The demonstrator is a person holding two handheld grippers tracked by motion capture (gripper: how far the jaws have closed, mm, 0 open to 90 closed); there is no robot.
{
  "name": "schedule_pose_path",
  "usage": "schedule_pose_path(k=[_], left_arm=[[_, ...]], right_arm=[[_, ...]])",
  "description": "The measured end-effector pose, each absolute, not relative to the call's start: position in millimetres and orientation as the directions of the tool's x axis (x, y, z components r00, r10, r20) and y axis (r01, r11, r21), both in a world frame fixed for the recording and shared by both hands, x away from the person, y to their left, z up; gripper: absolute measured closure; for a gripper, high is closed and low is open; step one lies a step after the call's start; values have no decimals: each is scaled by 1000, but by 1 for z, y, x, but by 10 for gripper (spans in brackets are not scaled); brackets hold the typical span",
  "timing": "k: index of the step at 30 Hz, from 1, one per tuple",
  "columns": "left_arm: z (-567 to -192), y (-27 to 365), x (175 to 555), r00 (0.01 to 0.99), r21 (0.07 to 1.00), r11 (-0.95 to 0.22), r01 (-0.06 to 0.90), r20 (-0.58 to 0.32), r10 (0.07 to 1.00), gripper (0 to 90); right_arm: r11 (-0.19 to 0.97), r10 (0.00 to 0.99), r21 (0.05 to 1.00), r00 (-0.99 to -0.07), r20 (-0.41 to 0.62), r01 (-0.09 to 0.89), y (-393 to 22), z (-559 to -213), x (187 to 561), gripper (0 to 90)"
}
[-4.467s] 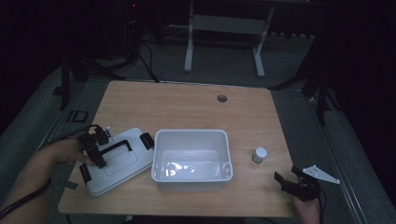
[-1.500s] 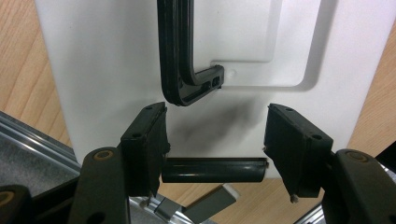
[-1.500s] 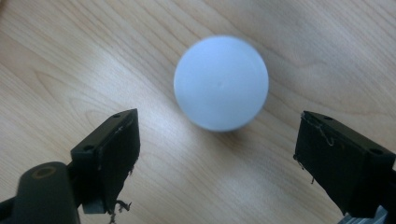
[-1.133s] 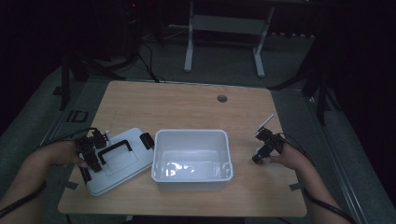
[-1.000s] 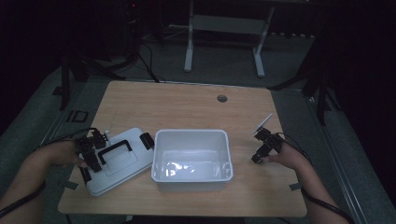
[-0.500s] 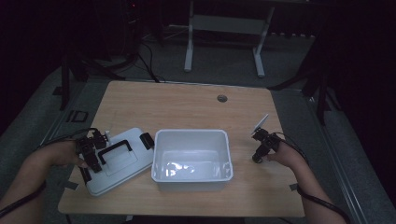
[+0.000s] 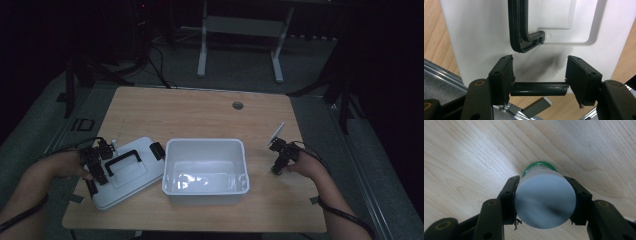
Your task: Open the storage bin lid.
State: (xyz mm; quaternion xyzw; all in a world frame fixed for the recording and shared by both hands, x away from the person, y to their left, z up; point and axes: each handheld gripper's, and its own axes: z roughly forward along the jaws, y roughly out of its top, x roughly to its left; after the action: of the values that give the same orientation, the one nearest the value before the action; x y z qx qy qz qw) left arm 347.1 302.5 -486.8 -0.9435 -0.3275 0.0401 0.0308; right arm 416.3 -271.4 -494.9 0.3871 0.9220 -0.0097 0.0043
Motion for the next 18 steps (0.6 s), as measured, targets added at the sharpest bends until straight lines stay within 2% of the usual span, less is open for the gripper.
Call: schedule_pose_path(k=[18], left_arm=[[-485, 299, 347, 785, -87, -786, 612, -52, 617, 391]], right_arm=[[789, 614, -8, -789, -6, 614, -268, -463, 398, 499]])
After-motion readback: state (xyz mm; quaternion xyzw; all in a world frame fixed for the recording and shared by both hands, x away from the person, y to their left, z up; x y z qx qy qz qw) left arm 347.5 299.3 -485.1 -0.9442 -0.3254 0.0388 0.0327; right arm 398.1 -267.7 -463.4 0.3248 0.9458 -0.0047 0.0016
